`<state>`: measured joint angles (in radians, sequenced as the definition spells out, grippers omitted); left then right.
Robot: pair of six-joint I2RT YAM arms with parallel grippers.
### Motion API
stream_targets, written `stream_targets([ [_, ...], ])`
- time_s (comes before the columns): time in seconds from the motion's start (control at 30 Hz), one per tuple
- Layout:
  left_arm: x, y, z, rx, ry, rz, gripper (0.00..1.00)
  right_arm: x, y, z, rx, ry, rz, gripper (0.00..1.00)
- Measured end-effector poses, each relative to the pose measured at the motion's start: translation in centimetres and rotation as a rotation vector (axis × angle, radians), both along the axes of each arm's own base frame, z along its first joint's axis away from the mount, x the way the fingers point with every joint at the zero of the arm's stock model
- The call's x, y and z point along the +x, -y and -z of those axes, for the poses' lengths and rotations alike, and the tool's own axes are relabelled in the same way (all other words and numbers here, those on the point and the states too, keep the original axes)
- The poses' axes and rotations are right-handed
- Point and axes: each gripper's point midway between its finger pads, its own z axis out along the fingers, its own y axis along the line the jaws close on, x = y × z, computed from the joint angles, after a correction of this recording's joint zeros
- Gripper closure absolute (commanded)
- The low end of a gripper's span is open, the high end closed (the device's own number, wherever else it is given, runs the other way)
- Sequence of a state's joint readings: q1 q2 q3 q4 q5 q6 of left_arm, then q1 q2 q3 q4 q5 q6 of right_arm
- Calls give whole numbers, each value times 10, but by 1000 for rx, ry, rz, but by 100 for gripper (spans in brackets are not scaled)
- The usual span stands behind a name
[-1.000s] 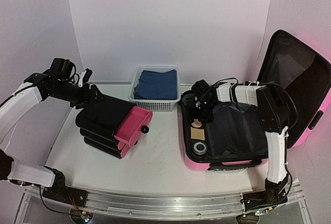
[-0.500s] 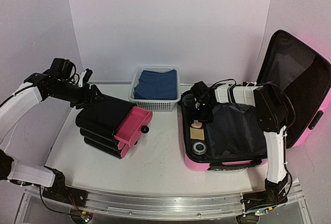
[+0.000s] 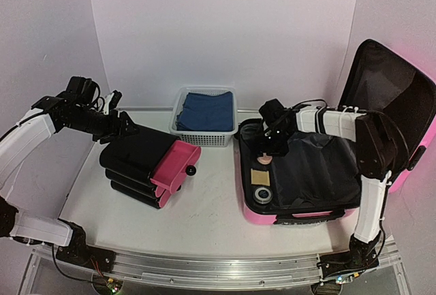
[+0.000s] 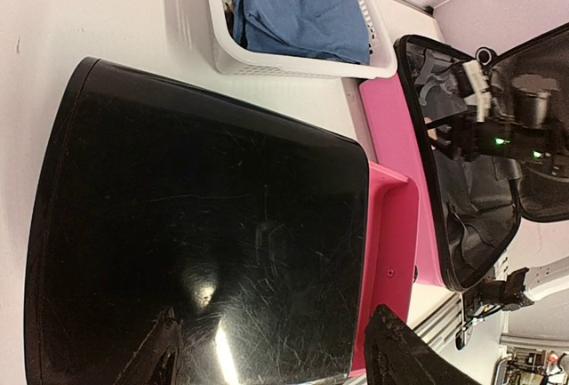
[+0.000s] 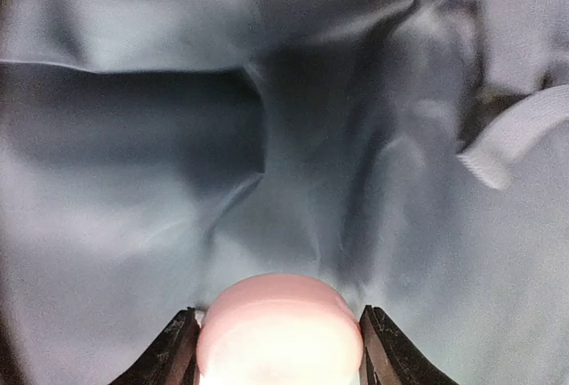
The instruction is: Open, take out, and arrange the luggage
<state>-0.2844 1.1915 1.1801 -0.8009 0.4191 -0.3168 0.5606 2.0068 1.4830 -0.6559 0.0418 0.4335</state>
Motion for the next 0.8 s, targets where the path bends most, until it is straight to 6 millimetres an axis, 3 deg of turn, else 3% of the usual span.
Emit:
stream_targets([
  [0.13,0,0,0,-1,-2,-2,29,-8,-5,-46,100,76,-25,52],
  [0.27,0,0,0,1,-1,-4,30,-23,-36,-96,250,175,-143,52],
  [0.37,0,-1,0,1,-1,-5,30,-56,-95,-128,298,261,-355,51],
  [0.5,1,-1,0,1,0,-5,30,-128,-184,-167,348,352,-680,51],
  [0.57,1,-1,0,1,3,-5,30,-154,-217,-185,377,391,-793,51],
  [0.67,-1,-1,0,1,9,-8,30,-164,-246,-200,388,436,-875,50],
  [0.8,-3,-3,-4,-3,26,-12,30,-154,-272,-191,358,432,-904,50],
])
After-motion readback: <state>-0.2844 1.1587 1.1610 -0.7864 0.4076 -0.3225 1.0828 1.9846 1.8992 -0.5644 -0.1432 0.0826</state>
